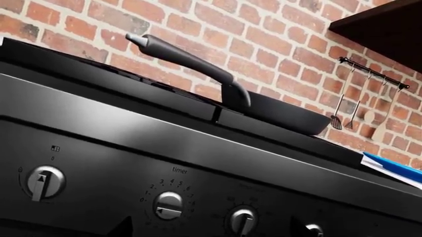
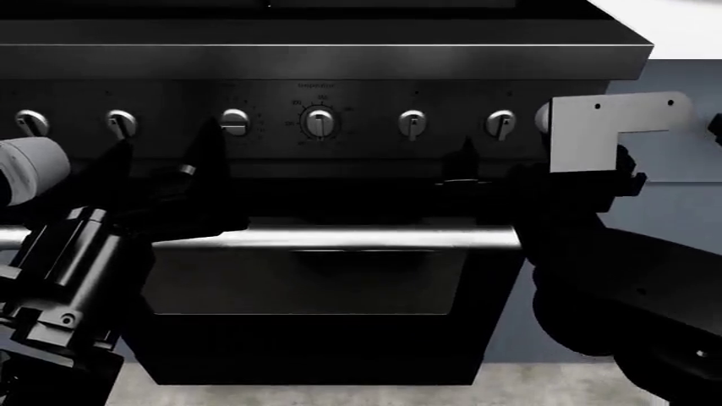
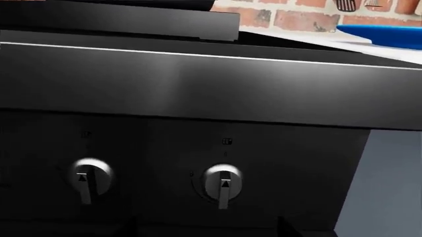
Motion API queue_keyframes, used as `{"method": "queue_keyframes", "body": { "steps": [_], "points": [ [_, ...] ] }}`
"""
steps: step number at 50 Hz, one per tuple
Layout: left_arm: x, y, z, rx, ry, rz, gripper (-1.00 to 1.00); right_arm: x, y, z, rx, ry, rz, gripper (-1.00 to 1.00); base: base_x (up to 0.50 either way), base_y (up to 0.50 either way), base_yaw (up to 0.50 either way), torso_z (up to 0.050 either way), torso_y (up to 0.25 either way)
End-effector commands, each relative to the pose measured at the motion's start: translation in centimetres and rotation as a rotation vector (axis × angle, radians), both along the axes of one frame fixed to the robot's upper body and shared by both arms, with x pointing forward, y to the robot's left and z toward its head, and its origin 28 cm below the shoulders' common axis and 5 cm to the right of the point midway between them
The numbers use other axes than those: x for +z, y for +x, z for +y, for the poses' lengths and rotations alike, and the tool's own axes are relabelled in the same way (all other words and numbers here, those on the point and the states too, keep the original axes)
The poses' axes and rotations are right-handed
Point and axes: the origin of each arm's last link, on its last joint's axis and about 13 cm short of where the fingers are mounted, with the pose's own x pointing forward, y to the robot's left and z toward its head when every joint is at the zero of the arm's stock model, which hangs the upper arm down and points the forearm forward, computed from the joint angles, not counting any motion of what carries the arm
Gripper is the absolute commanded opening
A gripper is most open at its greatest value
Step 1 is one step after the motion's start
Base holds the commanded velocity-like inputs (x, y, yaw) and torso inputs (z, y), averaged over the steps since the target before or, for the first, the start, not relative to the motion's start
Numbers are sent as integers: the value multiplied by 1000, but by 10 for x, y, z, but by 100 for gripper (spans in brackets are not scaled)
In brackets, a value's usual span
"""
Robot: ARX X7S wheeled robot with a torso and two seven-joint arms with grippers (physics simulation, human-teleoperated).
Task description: Pick the croissant and place it on the pan. Then turn on the stove to warm the croissant.
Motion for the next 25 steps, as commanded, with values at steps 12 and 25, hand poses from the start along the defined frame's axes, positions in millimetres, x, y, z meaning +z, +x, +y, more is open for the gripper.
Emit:
{"method": "queue_keyframes", "body": {
  "steps": [12,25],
  "points": [
    [-3,2,0,-2,-2,11,100,-3,17,-2,-13,-33,1,100,0,0,0,0,0],
    [-4,4,0,-1,0,18,100,-10,30,-4,-24,-26,27,100,0,0,0,0,0]
  ]
}}
